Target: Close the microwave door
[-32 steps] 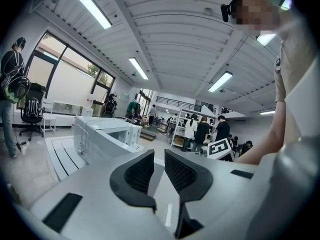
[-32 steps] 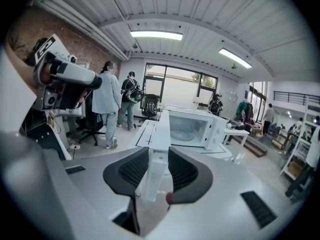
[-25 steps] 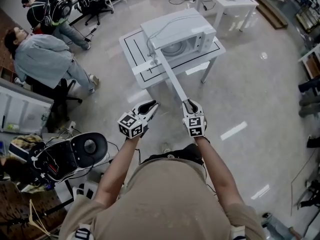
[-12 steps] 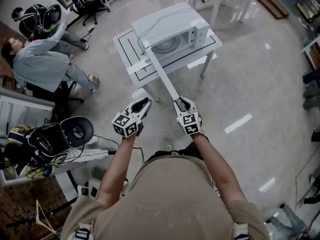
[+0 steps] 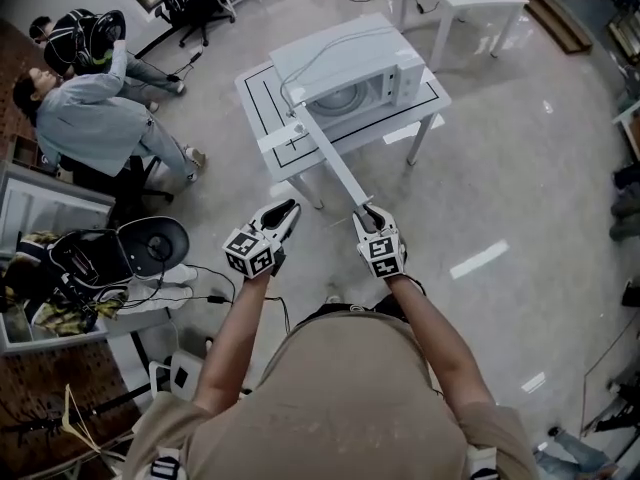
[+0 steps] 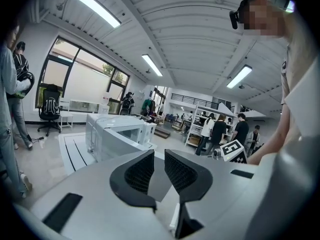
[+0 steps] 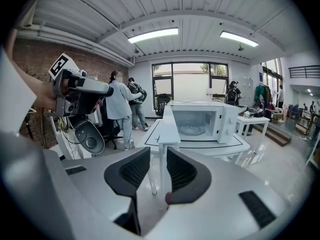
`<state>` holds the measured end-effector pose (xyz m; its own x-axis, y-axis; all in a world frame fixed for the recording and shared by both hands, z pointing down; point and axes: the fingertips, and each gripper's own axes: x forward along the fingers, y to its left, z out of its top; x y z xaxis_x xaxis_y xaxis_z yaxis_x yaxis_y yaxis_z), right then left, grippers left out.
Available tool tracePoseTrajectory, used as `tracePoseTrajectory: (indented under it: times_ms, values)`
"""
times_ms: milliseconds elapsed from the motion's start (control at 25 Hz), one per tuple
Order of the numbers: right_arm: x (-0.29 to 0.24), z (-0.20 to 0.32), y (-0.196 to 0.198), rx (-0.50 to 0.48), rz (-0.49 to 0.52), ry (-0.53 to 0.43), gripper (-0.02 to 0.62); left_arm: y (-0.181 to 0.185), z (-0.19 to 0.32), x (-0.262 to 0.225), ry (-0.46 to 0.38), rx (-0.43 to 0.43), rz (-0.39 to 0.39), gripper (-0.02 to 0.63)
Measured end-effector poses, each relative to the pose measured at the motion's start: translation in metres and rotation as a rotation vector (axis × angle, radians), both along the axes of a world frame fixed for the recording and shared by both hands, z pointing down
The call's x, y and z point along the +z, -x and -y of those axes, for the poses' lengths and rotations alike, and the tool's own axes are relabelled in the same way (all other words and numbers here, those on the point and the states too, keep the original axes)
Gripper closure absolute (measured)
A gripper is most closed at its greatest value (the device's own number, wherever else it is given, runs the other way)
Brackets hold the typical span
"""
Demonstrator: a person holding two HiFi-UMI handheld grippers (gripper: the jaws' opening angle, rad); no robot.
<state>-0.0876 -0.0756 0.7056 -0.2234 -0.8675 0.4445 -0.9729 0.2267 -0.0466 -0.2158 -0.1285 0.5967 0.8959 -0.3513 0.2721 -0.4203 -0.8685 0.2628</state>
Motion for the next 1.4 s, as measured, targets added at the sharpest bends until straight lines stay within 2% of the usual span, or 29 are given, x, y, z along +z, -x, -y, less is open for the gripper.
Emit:
tracePoseTrajectory:
  times_ms: [320, 720, 920, 1160, 1400]
  values:
    - [0.006, 0.022, -0.024, -0.055, -0.026, 0.009, 0.494, -0.037, 0.009, 0.005, 0.000, -0.052, 0.011, 0.551]
    - [0.018, 0.046, -0.086, -0.017, -0.021, 0.016, 0.500, -0.097, 0.013, 0.008, -0.016, -0.103, 0.020, 0.551]
    - [0.019, 0.054, -0.119, 0.023, -0.039, 0.014, 0.500, -0.113, 0.009, 0.000, -0.030, -0.144, 0.022, 0.552]
    - [0.029, 0.068, -0.152, 0.003, -0.055, 0.015, 0.500, -0.130, 0.017, 0.002, -0.029, -0.199, 0.006, 0.552]
    - [0.027, 0.079, -0.160, -0.033, -0.059, 0.002, 0.500, -0.148, 0.028, 0.008, -0.014, -0.182, -0.004, 0.551]
